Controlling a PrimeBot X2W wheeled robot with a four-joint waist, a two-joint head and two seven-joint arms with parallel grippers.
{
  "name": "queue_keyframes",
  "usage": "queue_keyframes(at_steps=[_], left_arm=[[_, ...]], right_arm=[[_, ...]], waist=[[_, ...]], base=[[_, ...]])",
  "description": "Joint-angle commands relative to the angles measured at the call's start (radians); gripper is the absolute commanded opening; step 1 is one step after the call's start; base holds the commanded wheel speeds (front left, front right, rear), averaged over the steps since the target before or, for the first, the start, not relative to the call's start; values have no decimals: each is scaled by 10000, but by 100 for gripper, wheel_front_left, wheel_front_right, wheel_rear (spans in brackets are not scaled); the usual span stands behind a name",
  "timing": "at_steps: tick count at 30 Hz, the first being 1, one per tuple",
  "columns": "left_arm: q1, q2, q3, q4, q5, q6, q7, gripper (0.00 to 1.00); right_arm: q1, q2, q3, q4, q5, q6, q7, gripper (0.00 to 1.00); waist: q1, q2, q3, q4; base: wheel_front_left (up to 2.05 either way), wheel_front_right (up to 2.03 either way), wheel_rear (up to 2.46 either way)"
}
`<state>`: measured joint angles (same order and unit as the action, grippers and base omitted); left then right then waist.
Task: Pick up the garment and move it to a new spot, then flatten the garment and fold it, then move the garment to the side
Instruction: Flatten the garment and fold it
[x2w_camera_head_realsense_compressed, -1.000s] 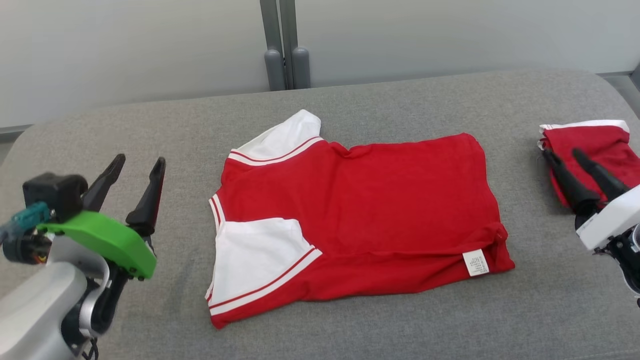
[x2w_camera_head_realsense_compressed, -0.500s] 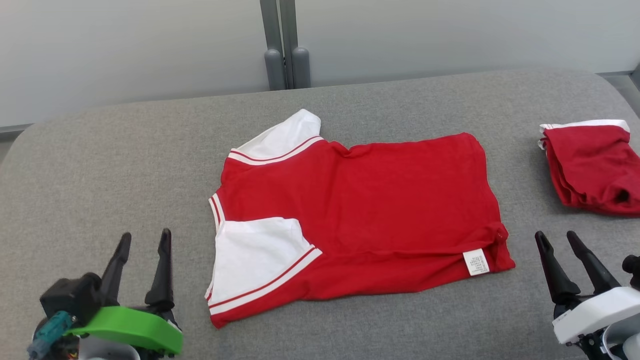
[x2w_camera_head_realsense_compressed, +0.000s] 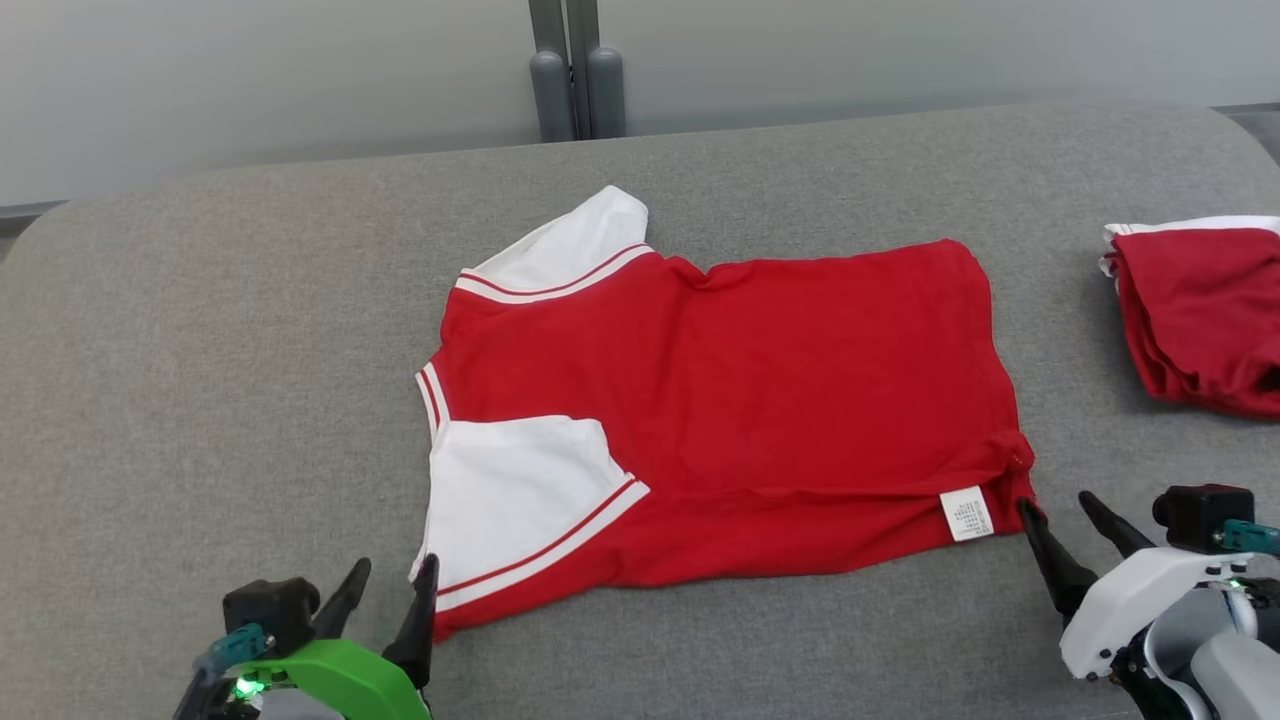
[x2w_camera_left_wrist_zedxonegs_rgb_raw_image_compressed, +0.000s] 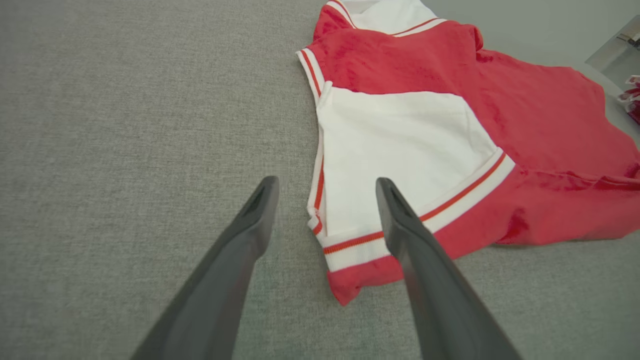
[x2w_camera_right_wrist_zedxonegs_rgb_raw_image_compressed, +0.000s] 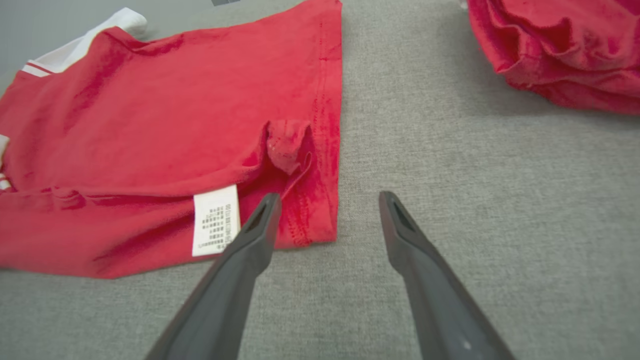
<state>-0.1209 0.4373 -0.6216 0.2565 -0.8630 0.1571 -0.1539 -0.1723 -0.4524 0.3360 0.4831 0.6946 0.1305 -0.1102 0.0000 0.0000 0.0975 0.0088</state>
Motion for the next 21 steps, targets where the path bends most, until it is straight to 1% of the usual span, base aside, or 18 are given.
queue_keyframes(at_steps=[1,7,13,16,17,18,19,21], left_arm=[[-196,-90,-93,195,-48,-120,133,100],[-633,-426,-552,1064,-109,-524,776,100],[-960,-553,-829,1675,-185,-518,1555,100],[-1017,-630,-852,1788,-302,-610,1687,100],[-1035,-652,-847,1776,-344,-677,1668,87],[-1046,-663,-829,1758,-389,-705,1627,46],[-1053,-672,-802,1742,-428,-734,1578,0],[-1039,-650,-780,1768,-431,-779,1563,0]], right_arm=[[-154,53,101,158,-12,3,8,100],[-496,131,539,607,112,3,94,100],[-786,104,965,858,307,3,274,100],[-869,88,1110,997,402,3,348,100],[-888,87,1152,1041,438,3,357,100],[-898,82,1183,1060,471,3,361,100],[-899,79,1229,1075,547,3,383,92],[-895,60,1309,1079,633,3,309,41]], waist=[[0,0,63,75],[0,0,211,182],[0,0,335,173],[0,0,343,156],[0,0,343,157],[0,0,341,159],[0,0,337,162],[0,0,302,166]], base=[[0,0,0],[0,0,0],[0,0,0],[0,0,0],[0,0,0],[0,0,0],[0,0,0],[0,0,0]])
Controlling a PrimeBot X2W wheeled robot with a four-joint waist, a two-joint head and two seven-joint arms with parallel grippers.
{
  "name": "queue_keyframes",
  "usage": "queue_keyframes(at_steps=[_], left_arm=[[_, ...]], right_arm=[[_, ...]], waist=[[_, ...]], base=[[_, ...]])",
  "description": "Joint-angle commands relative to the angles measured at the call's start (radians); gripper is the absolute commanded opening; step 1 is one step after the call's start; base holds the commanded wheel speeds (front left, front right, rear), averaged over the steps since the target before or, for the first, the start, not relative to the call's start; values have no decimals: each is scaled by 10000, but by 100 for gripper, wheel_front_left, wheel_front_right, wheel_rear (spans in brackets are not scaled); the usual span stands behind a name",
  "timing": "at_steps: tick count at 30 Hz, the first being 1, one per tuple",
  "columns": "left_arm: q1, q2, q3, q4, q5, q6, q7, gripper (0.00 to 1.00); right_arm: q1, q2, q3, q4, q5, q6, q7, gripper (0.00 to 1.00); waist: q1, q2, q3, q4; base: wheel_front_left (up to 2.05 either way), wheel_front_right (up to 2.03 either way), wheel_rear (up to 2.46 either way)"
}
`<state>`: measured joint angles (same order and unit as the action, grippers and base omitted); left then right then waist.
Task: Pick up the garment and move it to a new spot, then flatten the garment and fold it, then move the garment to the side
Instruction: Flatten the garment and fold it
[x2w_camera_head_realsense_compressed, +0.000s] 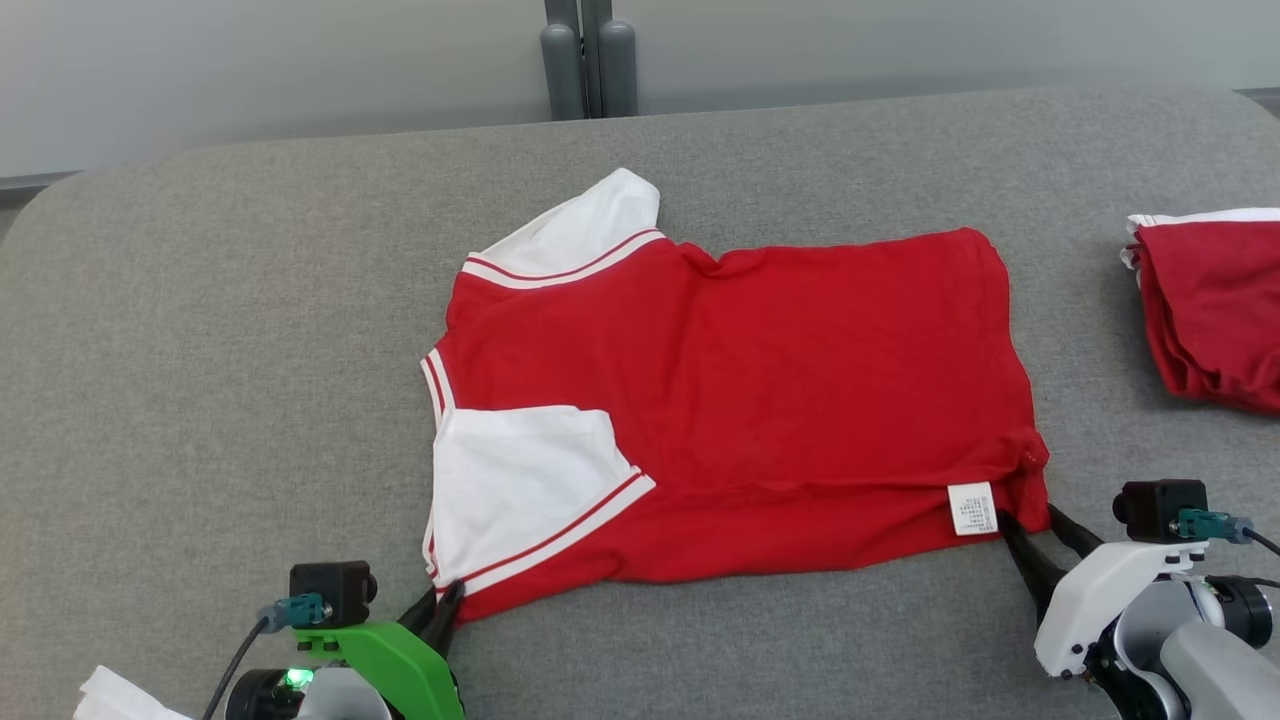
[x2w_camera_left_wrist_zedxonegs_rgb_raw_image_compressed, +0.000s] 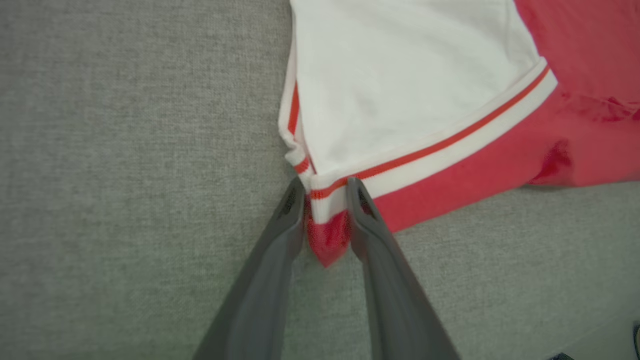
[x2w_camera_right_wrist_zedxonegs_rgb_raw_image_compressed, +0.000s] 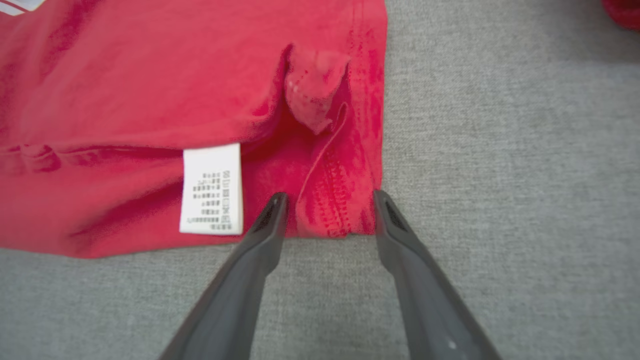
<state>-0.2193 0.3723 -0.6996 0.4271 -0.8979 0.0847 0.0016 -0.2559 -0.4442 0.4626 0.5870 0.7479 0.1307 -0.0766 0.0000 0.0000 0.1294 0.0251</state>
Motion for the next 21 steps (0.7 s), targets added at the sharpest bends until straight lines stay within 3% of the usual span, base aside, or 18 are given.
queue_keyframes(at_steps=[1,2,11,21], left_arm=[[-46,12,10,79,-103,-46,0,0],[-34,25,36,88,-112,-49,-39,0],[301,434,87,-388,-250,-36,184,0],[1189,1216,41,-1900,-497,613,992,0]], right_arm=[[-60,-22,65,35,129,1,-97,16],[-65,-29,100,38,167,1,-143,0],[8,-440,188,3,539,0,-160,0],[1087,-1608,751,-1153,1043,-5,1042,0]], waist=[[0,0,-32,3],[0,0,-50,2],[0,0,-237,66],[0,0,-384,170]], base=[[0,0,0],[0,0,0],[0,0,0],[0,0,0]])
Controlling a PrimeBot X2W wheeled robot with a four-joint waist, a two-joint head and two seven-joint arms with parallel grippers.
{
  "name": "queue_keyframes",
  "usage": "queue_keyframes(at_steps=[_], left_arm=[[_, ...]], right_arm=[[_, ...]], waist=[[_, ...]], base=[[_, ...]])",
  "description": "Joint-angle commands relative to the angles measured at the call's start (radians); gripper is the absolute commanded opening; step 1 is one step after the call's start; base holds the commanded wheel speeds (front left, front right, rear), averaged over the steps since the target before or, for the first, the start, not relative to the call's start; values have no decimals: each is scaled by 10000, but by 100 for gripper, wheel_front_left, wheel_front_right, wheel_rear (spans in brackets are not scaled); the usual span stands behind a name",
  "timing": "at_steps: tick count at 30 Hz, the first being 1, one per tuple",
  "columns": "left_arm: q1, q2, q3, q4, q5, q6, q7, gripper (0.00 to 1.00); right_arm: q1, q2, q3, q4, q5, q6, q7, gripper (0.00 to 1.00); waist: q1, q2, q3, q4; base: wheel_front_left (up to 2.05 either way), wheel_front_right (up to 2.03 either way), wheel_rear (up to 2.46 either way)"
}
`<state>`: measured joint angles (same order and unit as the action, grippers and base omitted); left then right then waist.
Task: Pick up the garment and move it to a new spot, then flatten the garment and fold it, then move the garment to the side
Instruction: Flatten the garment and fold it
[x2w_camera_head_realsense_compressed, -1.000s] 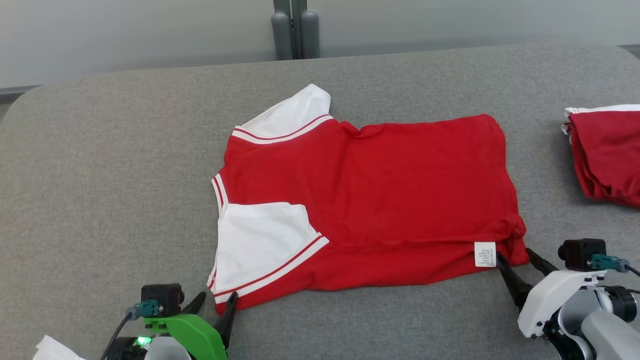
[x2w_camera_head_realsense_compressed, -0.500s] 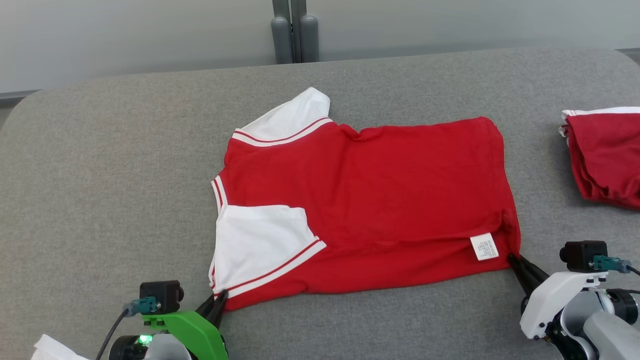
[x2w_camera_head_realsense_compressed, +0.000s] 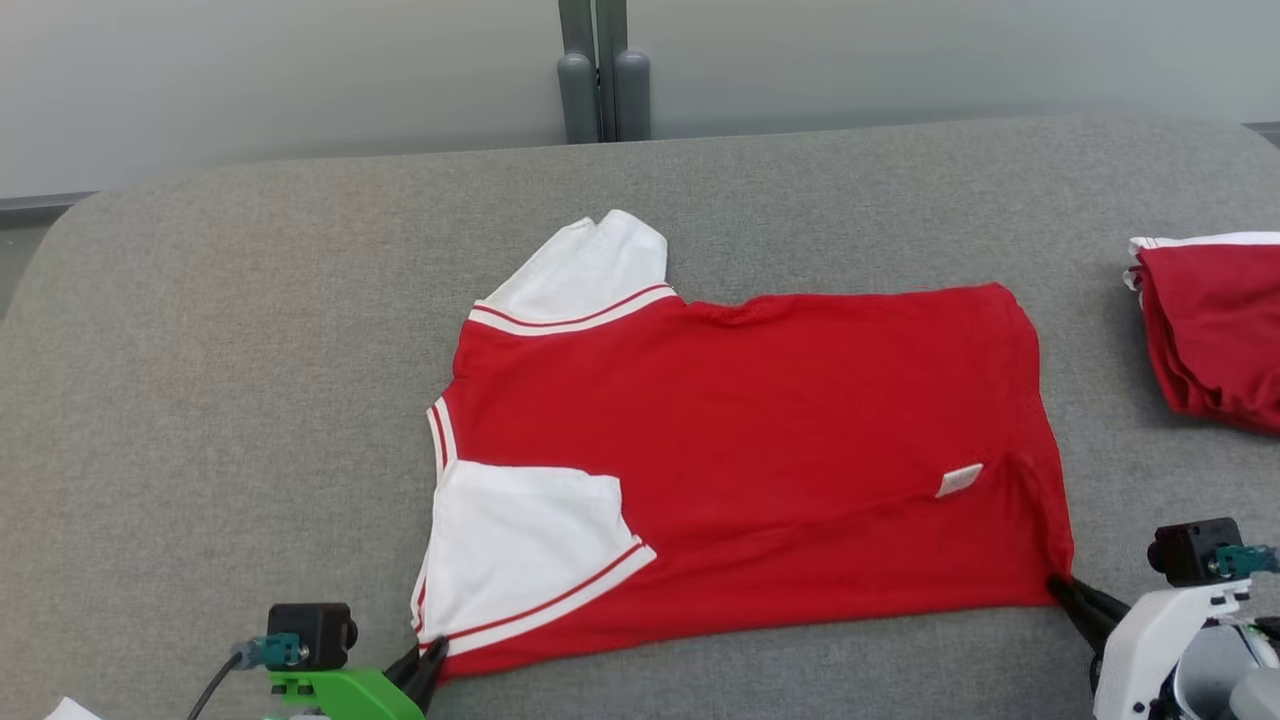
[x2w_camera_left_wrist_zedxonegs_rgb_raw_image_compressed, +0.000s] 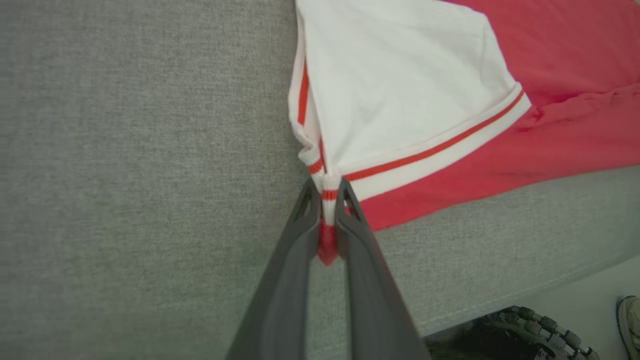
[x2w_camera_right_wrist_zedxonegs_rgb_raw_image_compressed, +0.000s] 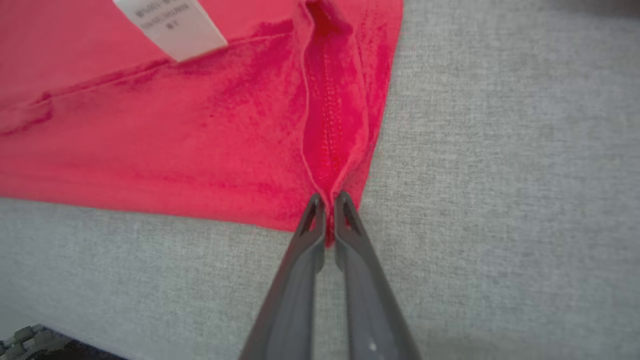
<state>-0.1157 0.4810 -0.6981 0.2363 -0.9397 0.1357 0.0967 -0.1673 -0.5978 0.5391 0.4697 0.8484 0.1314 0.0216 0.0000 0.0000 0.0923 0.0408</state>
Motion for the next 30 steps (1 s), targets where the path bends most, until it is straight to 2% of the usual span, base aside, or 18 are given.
queue_keyframes(at_steps=[1,6,11,12,13,14,15,19,25,30], left_arm=[[269,203,-17,-192,-116,183,198,0],[789,608,-37,-983,-341,591,765,0],[1081,821,-5,-1448,-465,790,969,0],[1104,846,-3,-1491,-489,812,1018,0],[1125,868,-37,-1501,-509,846,1095,0],[1118,903,-80,-1526,-472,876,1159,41],[1083,927,-62,-1545,-398,893,1114,100],[973,1025,-49,-1656,-261,953,1111,100],[278,1495,6,-2079,203,896,1158,100],[-1052,1969,115,-2633,962,760,1389,100]], right_arm=[[367,-185,-64,-95,126,-13,209,0],[960,-417,-496,-501,470,-17,1100,0],[1295,-368,-766,-1015,529,-16,1745,0],[1320,-376,-875,-1093,441,-16,1765,39],[1349,-333,-966,-1157,461,-16,1785,100],[1411,-299,-1036,-1245,463,-14,1854,100],[1436,-283,-1096,-1302,430,-14,1898,100],[1586,-238,-1379,-1643,347,-13,2036,100],[1933,-395,-2128,-2496,534,-11,1924,100],[1588,-412,-2821,-3670,784,-7,1173,100]], waist=[[0,0,-21,22],[0,0,3,-47],[0,0,36,-102],[0,0,41,-114],[0,0,41,-122],[0,0,38,-126],[0,0,39,-128],[0,0,-4,-153],[0,0,-20,-145],[0,0,189,-230]], base=[[0,0,0],[0,0,0],[0,0,0],[0,0,0],[0,0,0],[0,0,0],[0,0,0],[0,0,0],[0,0,0],[0,0,0]])
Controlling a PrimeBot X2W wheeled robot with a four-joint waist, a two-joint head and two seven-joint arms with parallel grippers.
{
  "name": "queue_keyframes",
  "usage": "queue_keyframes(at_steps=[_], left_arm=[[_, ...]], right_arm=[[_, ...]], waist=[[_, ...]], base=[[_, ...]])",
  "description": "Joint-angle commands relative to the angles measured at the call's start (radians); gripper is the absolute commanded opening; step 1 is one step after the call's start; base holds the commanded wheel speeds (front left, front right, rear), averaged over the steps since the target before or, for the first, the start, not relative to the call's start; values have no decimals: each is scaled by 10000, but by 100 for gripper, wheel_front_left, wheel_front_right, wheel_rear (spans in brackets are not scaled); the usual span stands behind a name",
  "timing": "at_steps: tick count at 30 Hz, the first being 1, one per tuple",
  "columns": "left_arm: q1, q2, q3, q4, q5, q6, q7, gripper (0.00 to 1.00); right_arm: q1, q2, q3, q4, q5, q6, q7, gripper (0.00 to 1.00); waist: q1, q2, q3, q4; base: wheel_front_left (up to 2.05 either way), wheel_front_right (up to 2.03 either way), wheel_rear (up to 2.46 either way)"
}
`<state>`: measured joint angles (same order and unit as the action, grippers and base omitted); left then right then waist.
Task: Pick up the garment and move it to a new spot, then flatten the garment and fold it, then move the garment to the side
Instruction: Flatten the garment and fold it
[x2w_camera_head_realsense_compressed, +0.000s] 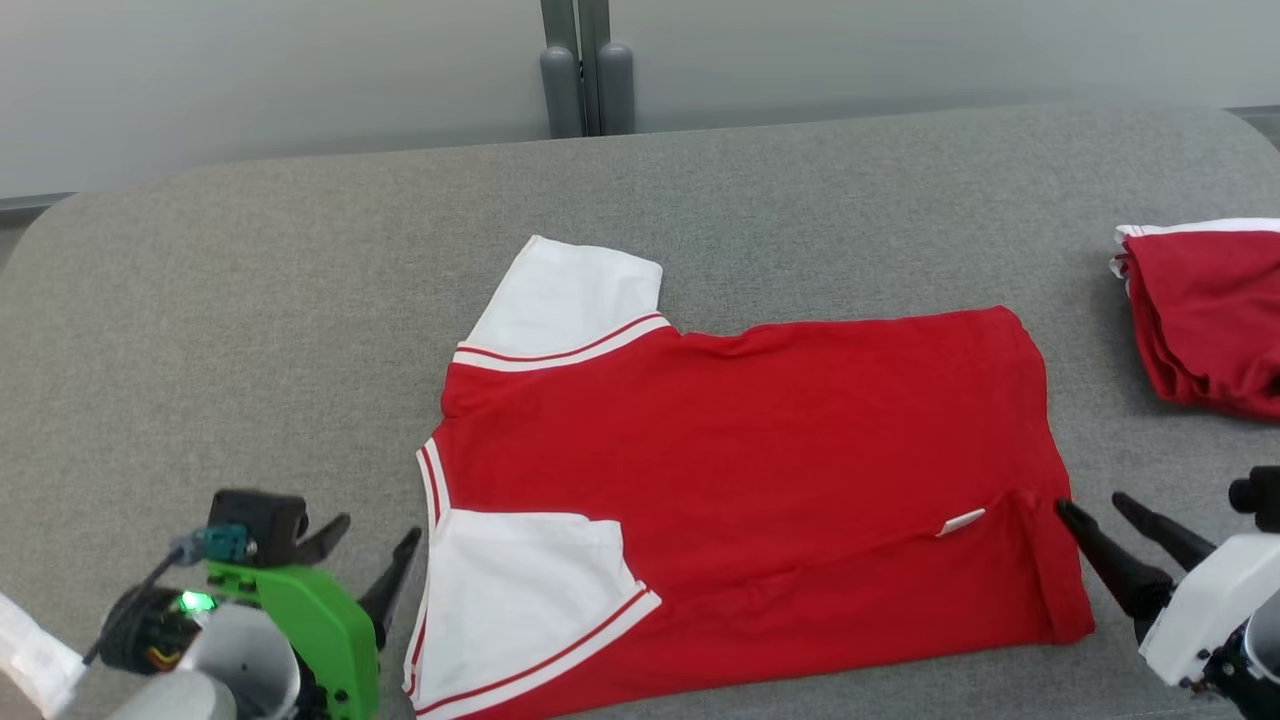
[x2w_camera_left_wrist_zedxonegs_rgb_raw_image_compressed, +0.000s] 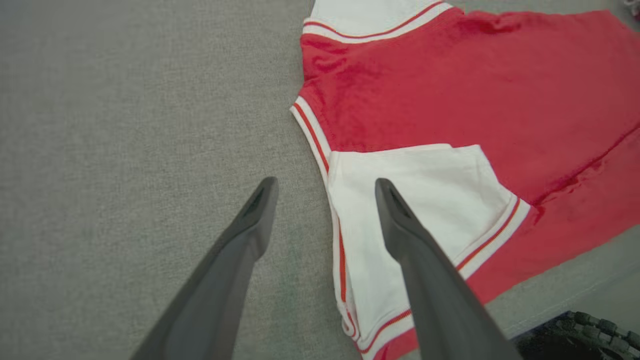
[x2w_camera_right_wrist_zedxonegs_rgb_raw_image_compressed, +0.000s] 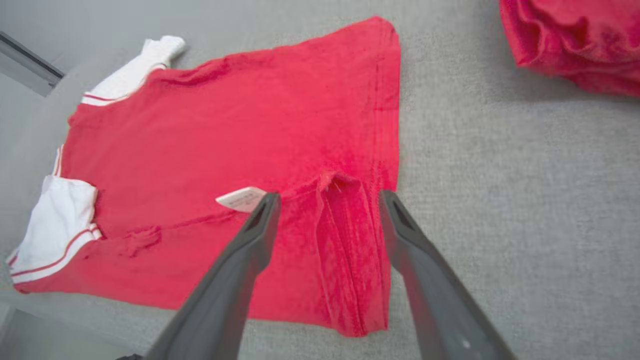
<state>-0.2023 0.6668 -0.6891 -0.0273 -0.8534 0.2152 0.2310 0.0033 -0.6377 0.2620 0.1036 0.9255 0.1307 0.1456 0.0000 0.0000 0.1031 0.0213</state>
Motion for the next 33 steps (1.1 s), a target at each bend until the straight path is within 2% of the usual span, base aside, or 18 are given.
queue_keyframes(at_steps=[1,7,13,20,26,33], left_arm=[[-394,176,-3,-32,185,-72,199,100],[-2527,312,-186,45,381,-780,1733,100],[-4871,-429,-370,1432,153,-1797,2930,100],[-7110,-1454,-611,3686,326,-2733,3428,100],[-8310,-1987,-822,5252,311,-3201,3545,100],[-9263,-2403,-1154,6478,13,-3443,3615,100]], right_arm=[[-211,-69,-123,-62,-56,1,-135,100],[-1783,167,-418,495,-811,3,54,100],[-3833,820,-504,1761,-1059,3,667,100],[-5994,1340,87,3115,-1417,3,1270,100],[-7159,1639,773,4116,-1475,3,1696,100],[-7852,1842,1396,4608,-1133,3,1529,100]], waist=[[0,0,149,-65],[0,0,805,-375],[0,0,1654,-523],[0,0,2680,-780],[0,0,3196,-1025],[0,0,3659,-1242]], base=[[0,0,0],[0,0,0],[0,0,0],[0,0,0],[0,0,0],[0,0,0]])
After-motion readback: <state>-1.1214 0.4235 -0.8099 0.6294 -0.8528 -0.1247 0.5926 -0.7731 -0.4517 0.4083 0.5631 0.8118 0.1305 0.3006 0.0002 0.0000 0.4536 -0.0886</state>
